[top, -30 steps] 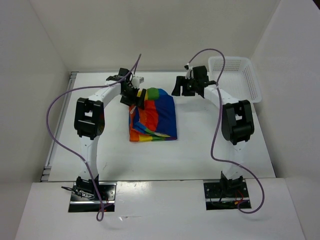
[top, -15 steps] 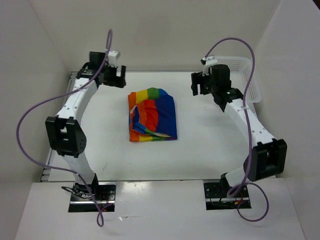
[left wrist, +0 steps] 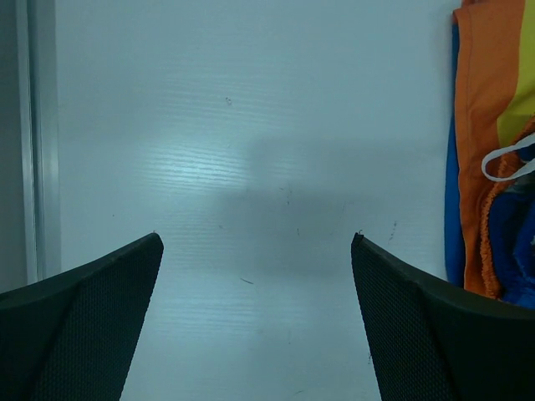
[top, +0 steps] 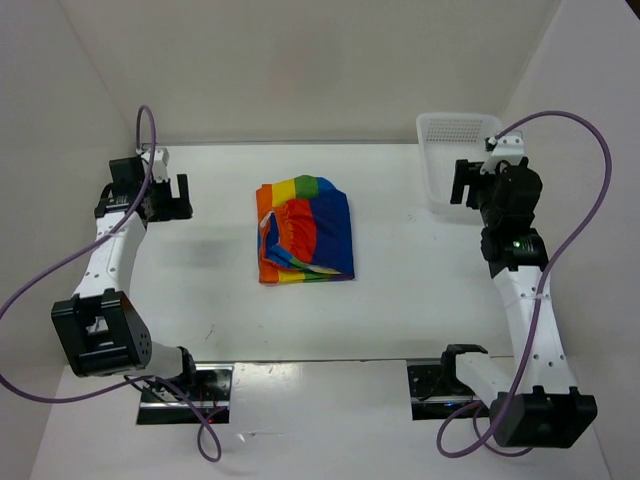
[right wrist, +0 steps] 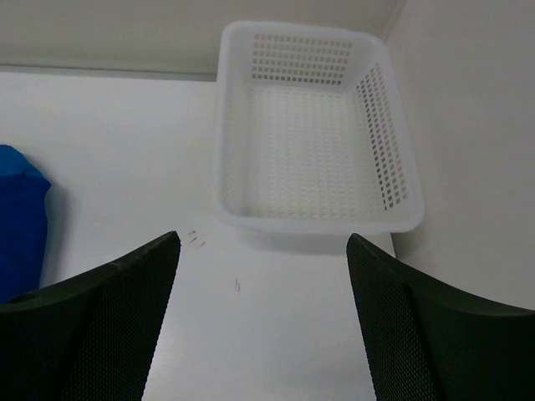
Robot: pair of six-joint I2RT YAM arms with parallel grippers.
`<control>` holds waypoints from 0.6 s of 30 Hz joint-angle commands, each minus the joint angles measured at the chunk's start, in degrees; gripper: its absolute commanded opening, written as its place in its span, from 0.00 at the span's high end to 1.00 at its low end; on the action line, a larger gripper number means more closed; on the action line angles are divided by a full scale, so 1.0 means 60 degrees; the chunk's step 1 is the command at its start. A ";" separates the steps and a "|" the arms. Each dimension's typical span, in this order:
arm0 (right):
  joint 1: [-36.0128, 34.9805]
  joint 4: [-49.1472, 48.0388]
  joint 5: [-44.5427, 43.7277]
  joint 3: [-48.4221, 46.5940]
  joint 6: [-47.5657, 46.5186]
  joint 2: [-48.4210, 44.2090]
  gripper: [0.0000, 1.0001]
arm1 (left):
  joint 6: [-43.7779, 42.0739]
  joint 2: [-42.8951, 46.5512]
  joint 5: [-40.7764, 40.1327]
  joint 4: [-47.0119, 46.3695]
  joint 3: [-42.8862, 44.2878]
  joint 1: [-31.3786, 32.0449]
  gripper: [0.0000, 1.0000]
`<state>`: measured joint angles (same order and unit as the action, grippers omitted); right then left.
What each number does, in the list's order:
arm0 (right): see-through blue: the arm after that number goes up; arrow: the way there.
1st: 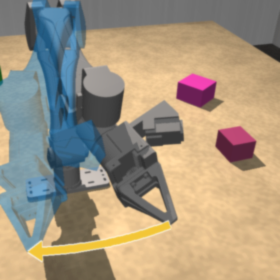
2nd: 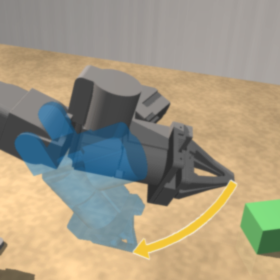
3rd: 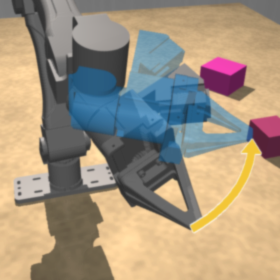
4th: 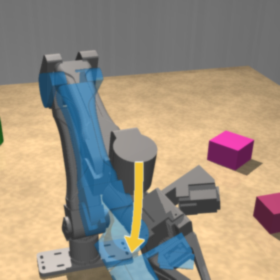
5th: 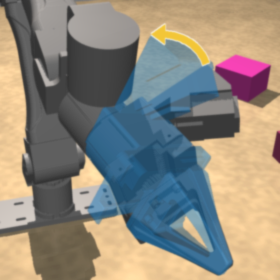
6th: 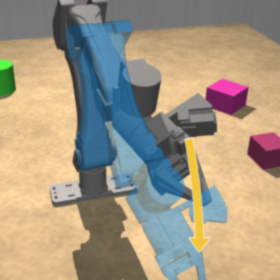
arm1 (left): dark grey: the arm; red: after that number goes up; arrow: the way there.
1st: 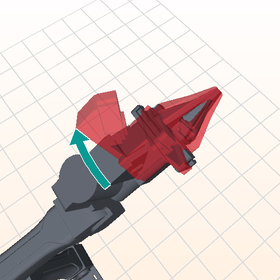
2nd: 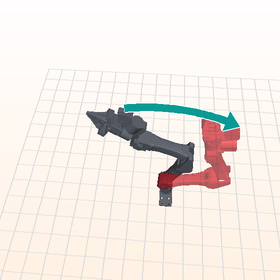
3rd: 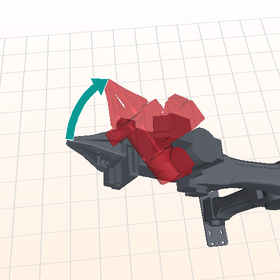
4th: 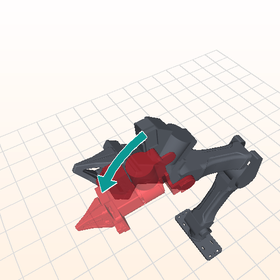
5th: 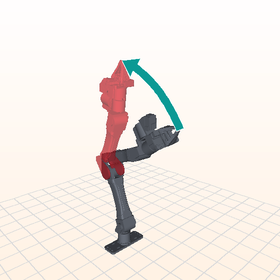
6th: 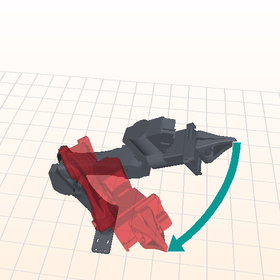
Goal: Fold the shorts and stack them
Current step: Fold the shorts
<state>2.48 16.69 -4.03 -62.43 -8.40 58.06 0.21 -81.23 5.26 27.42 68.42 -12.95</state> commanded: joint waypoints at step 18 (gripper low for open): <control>0.1271 -0.0027 0.1009 0.1587 -0.0006 -0.2060 0.13 | -0.0035 0.0457 0.1292 -0.0805 -0.0359 -0.0156 0.00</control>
<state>9.39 17.65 0.89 -52.88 -8.71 46.52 0.23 -80.14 11.09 24.56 66.61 -13.65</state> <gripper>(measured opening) 0.867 1.000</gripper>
